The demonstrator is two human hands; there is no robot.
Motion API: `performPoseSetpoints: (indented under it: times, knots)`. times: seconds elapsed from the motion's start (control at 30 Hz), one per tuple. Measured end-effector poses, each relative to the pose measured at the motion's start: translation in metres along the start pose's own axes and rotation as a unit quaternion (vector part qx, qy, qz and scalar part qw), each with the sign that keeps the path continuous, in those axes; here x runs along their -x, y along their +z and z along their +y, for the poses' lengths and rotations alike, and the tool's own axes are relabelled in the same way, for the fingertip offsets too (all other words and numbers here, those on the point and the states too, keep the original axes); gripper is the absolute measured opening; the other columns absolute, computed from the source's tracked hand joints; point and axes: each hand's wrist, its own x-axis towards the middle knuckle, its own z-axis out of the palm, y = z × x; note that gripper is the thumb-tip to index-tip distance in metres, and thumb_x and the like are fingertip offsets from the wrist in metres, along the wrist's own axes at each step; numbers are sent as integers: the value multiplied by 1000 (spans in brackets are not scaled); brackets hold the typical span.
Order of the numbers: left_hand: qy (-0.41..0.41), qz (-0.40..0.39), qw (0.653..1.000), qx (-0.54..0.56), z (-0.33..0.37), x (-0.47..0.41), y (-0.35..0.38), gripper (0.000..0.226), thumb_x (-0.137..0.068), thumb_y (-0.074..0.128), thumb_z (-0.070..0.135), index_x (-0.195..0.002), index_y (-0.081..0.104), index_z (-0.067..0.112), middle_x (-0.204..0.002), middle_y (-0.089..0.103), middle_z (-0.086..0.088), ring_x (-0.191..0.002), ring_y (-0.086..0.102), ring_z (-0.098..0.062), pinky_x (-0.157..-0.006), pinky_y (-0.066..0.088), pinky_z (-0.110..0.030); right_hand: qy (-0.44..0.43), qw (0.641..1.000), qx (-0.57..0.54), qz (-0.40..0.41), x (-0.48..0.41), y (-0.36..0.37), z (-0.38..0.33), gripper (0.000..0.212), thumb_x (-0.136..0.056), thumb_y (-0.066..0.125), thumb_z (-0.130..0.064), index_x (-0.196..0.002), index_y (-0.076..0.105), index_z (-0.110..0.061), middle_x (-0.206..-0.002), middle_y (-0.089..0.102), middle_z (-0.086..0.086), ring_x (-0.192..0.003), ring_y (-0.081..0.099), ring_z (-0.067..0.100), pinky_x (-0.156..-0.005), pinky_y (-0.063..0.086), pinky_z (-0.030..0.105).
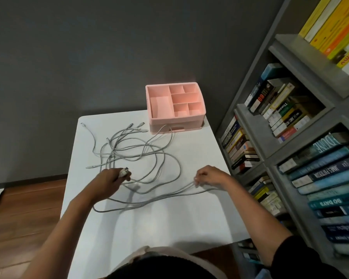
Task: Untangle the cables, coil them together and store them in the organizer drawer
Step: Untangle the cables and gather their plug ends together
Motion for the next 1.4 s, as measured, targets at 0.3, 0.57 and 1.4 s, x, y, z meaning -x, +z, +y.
performPoseSetpoints:
  times: [0.3,0.57,1.4]
  knots:
    - [-122,12,991,-60,-63,19,-7,36,-100,44,26,-66,56,26,-59,53,7,-60,51,-18,-61,35,-31,118,982,90,114,7,-2,47,31,-75,81,-20,-52,64,-30,-65,65,-4,-81,64,17,-72,46,25]
    - [-136,71,988,28,-68,32,-1,38,-99,46,26,-64,58,17,-54,51,-1,-53,47,-20,-58,37,-31,166,976,82,111,14,0,37,20,-63,83,-3,-66,72,-20,-75,70,-2,-80,66,16,-71,53,26]
    - [-231,168,841,460,-79,39,11,41,-99,30,50,-75,31,17,-65,35,4,-51,33,-8,-52,33,-23,-151,973,152,87,-149,134,-210,17,-90,48,-10,-93,64,-6,-106,64,15,-104,58,33,-87,48,42]
